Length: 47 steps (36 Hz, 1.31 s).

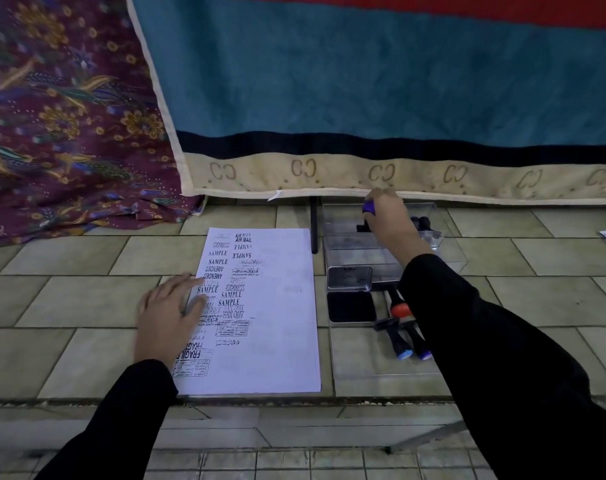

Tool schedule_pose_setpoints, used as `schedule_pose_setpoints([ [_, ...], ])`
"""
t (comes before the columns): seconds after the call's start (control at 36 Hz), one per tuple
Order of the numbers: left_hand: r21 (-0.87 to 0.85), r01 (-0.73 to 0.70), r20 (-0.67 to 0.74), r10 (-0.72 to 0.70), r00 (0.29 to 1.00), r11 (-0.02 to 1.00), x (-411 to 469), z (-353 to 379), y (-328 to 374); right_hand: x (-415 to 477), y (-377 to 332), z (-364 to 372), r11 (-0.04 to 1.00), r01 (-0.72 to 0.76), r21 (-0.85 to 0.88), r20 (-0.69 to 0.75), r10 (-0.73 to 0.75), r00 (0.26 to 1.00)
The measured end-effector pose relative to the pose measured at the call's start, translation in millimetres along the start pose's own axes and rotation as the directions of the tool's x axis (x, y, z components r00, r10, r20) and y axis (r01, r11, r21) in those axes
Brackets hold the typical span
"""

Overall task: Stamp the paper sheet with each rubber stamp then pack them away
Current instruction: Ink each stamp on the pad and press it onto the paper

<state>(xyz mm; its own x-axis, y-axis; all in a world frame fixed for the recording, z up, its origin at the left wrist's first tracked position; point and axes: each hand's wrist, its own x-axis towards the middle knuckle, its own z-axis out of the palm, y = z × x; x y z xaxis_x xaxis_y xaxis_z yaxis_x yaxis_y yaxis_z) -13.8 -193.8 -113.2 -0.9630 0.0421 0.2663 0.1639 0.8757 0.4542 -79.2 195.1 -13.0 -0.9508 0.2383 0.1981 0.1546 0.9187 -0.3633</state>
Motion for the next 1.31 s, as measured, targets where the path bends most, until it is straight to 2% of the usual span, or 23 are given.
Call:
schedule_pose_setpoints([
  [0.17, -0.001, 0.004, 0.002, -0.004, 1.000, 1.000, 0.3, 1.1, -1.6, -44.8, -8.2, -27.7, 0.938, 0.134, 0.319, -0.262, -0.048, 0.964],
  [0.39, -0.003, 0.002, -0.001, -0.002, 1.000, 1.000, 0.1, 3.1, -3.2, -141.7, -18.0, -15.5, 0.866, 0.315, 0.387, -0.276, -0.218, 0.936],
  [0.61, -0.003, 0.015, -0.002, -0.015, 1.000, 1.000, -0.4, 2.1, -0.9, -168.8, -10.8, 12.3, 0.876, 0.252, 0.412, -0.170, -0.197, 0.965],
  [0.86, -0.032, 0.013, -0.015, -0.013, 1.000, 0.999, -2.4, -0.3, 2.6, -175.3, -15.0, 17.5, 0.905, 0.206, 0.372, -0.154, -0.159, 0.975],
  [1.06, -0.029, 0.019, -0.010, -0.020, 1.000, 0.999, -1.9, 0.8, 0.9, -166.3, -18.3, 15.5, 0.915, 0.147, 0.376, -0.088, -0.123, 0.989],
  [1.19, -0.021, 0.013, -0.006, -0.013, 1.000, 1.000, -1.1, 2.1, -1.4, -175.4, -17.8, 15.4, 0.910, 0.114, 0.398, -0.102, -0.080, 0.992],
  [1.31, -0.026, 0.006, -0.011, -0.007, 1.000, 1.000, -0.1, 3.3, -2.7, -183.4, -37.3, 15.3, 0.887, 0.181, 0.425, -0.182, -0.112, 0.977],
])
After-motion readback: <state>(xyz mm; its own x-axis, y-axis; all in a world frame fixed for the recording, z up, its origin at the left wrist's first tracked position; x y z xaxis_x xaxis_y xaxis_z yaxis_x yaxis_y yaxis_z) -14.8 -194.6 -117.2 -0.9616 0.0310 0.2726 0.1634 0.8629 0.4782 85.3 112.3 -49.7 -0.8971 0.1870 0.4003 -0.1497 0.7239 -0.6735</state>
